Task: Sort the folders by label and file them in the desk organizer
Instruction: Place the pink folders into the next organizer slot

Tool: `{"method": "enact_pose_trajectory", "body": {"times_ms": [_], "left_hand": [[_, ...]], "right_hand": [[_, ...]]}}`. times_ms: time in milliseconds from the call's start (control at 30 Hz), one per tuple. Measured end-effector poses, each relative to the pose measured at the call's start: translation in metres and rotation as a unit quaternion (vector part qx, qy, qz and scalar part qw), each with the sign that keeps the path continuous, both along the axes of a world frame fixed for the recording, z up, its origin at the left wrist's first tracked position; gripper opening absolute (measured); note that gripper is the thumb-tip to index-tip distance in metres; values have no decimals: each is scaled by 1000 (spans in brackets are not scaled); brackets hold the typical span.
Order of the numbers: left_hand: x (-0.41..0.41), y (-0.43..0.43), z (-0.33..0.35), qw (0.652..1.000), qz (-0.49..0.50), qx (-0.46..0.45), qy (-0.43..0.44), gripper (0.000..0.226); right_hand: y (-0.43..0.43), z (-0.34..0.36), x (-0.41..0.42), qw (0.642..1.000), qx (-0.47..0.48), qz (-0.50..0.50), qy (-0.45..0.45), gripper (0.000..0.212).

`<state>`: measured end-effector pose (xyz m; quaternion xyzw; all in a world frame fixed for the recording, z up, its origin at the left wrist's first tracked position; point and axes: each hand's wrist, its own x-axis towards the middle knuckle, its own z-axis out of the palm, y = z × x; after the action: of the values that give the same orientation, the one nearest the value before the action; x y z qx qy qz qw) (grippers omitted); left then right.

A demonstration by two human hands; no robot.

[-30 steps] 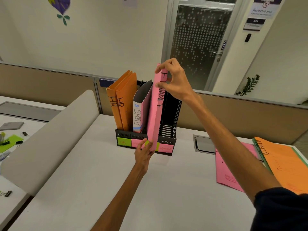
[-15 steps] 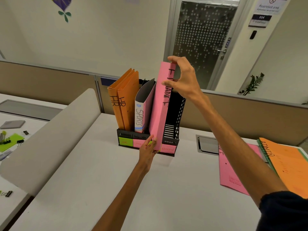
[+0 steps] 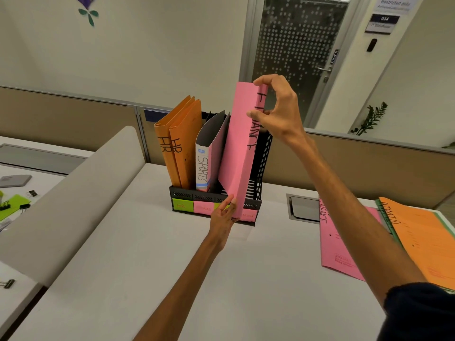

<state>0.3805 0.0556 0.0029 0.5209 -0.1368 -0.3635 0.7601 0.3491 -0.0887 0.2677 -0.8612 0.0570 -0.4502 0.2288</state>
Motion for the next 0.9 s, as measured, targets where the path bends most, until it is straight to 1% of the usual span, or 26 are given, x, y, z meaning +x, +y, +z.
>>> {"method": "enact_pose_trajectory", "body": {"times_ms": [100, 167, 267, 367, 400, 467, 567, 633, 733, 833, 900], "left_hand": [[-1, 0, 0, 1000, -8, -2, -17, 55], [-2, 0, 0, 1000, -12, -1, -24, 55], [-6, 0, -3, 999, -8, 9, -31, 43], [-5, 1, -7, 999, 9, 25, -36, 46], [-4, 0, -6, 999, 10, 31, -37, 47], [-1, 0, -6, 998, 8, 38, -47, 45], [4, -1, -5, 996, 24, 48, -72, 44], [9, -2, -4, 987, 46, 76, -134, 49], [19, 2, -10, 962, 35, 126, -241, 60], [31, 8, -21, 929, -22, 161, -333, 55], [37, 11, -25, 912, -41, 176, -367, 52]], "right_hand": [[2, 3, -3, 1000, -8, -2, -16, 53], [4, 4, -3, 1000, -11, 0, -10, 51], [4, -2, -2, 1000, -5, 0, 11, 50], [2, -8, -1, 1000, 13, 10, 20, 51], [0, -9, 0, 999, 20, 16, 22, 54], [-1, -9, 3, 998, 35, 25, 37, 68], [-9, -7, 10, 996, 37, -1, 86, 88], [-18, -5, 16, 991, 26, -40, 124, 92], [-27, -5, 25, 984, 6, -52, 168, 84], [-26, -9, 31, 987, 0, -35, 155, 79], [-24, -12, 35, 989, -3, -28, 143, 78]]}}
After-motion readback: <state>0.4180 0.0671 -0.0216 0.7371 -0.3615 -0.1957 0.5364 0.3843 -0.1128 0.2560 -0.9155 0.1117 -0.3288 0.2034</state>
